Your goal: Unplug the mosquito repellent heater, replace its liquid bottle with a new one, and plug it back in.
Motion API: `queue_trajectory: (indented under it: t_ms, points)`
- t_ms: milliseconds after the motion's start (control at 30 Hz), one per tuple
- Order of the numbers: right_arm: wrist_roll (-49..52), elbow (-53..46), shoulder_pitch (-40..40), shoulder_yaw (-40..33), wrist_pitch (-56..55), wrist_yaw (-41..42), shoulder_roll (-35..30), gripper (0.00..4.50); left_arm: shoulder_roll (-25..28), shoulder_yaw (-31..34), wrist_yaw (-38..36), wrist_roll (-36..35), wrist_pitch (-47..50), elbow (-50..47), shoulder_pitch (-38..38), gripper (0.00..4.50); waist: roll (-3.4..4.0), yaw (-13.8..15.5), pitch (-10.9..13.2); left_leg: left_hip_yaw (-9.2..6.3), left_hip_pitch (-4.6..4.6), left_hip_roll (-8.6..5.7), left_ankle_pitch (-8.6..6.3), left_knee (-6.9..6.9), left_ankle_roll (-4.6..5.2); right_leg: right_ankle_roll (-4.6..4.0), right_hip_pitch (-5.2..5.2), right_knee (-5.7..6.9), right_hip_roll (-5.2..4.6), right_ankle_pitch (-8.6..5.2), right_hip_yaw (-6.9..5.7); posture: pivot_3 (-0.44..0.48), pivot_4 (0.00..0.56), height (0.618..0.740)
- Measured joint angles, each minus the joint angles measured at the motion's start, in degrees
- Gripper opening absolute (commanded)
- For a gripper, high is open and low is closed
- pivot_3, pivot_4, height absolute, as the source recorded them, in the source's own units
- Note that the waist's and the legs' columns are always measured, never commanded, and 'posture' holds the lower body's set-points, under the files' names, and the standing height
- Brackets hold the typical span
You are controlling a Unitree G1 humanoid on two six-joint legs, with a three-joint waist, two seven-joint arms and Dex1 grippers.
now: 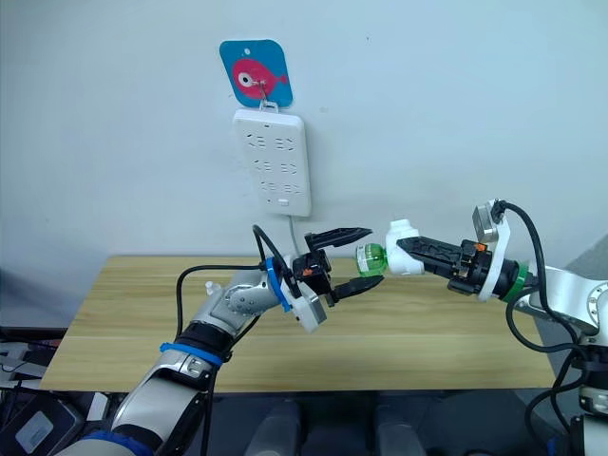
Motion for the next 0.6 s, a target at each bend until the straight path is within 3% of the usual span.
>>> queue_trajectory:
  t_ms: [200,367,467,600]
  points:
    - [0.0,-0.5,0.1,0.0,0.0,-0.3,0.3,2.98,0.8,-2.0,1.7,0.0,-0.1,0.1,-0.1,2.34,0.00,-0.1,0.0,0.00,0.00,0.00,0.00,0.00,0.00,0.00,0.00,0.00,0.00,0.00,0.00,0.179,0.185,0.740]
    - [0.0,-0.5,0.1,0.0,0.0,-0.2,0.3,2.98,1.7,-4.1,1.0,-3.2,0.7,0.5,-0.8,2.27,0.00,-0.1,0.0,-0.01,0.01,0.00,0.00,0.00,0.00,0.00,0.01,0.02,0.00,0.00,-0.01,0.180,0.186,0.740]
    - [0.0,-0.5,0.2,-0.1,0.0,-0.2,-0.3,2.98,1.9,-8.2,-7.5,-16.4,7.3,-1.6,0.6,2.27,0.00,-0.1,0.0,0.00,0.00,-0.01,0.00,0.00,0.00,0.00,0.00,0.05,0.00,0.00,-0.01,0.180,0.186,0.740]
    - [-0.1,-0.6,0.6,0.0,0.2,-0.1,-2.7,2.98,1.9,-11.4,-25.1,-42.7,37.5,-16.0,5.3,2.27,-0.01,-0.2,0.0,-0.12,0.01,0.03,0.00,0.02,0.00,-0.01,-0.01,0.17,0.04,-0.02,-0.13,0.181,0.195,0.740]
